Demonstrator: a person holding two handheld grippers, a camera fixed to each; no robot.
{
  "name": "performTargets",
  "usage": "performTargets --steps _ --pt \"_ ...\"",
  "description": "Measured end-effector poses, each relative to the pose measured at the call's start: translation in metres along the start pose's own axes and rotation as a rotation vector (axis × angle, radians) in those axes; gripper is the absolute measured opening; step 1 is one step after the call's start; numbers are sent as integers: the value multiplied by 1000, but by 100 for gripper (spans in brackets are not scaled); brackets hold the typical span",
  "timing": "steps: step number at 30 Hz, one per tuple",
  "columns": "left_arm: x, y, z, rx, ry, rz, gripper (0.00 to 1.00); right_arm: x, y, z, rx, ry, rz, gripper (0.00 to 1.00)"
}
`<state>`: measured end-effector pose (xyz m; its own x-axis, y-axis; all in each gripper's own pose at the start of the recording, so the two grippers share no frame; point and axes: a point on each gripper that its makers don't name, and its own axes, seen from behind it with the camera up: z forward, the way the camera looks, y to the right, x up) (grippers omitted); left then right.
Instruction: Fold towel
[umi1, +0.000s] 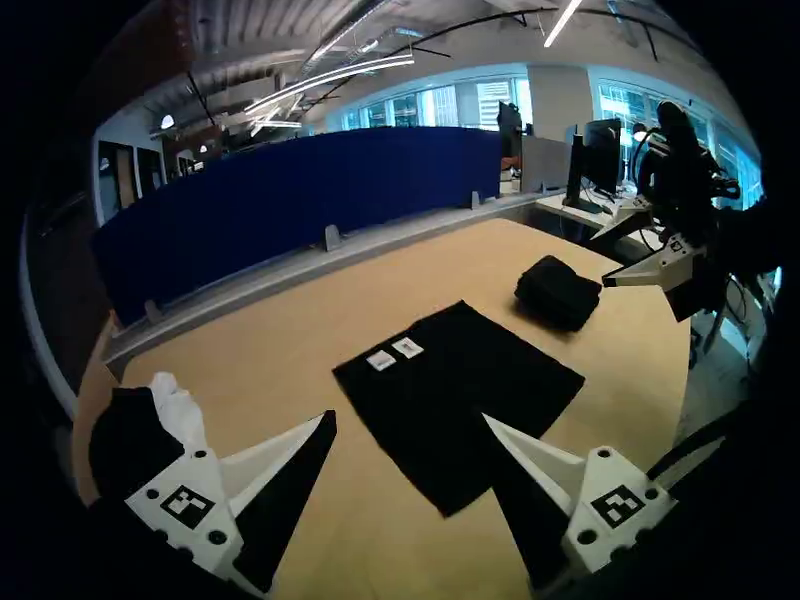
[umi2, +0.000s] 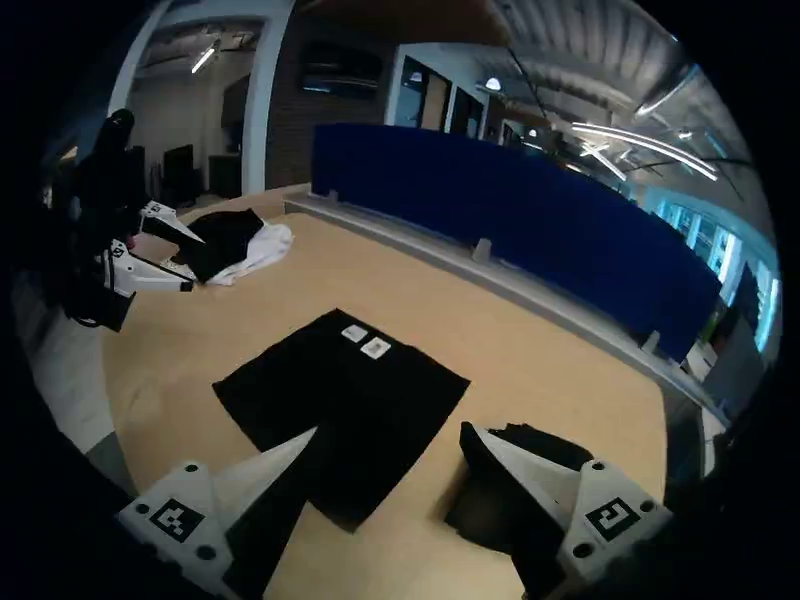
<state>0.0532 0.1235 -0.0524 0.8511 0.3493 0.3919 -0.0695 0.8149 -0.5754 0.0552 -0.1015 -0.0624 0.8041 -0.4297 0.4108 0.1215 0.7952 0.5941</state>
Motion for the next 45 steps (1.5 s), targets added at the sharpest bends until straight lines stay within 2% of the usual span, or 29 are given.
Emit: performTargets --steps 9,15,21,27,35,42,45 --pt "-68 29 32 -66 -105 24 98 -59 -25 31 50 -73 -2 100" --pt "-106 39 47 -100 -175 15 98 -95 -37 47 76 -124 3 100" --pt "-133 44 58 -123 -224 -5 98 -122 -46 57 96 -159 18 100" --pt "-150 48 65 -139 -259 0 98 -139 -51 63 100 -180 21 100" --pt "-162 54 73 -154 -285 38 93 -153 -56 65 111 -195 28 99" --pt "-164 58 75 -161 -290 49 85 -169 -62 66 139 -237 38 82" --pt "-163 58 74 -164 -289 57 82 -175 -61 67 132 -248 49 73"
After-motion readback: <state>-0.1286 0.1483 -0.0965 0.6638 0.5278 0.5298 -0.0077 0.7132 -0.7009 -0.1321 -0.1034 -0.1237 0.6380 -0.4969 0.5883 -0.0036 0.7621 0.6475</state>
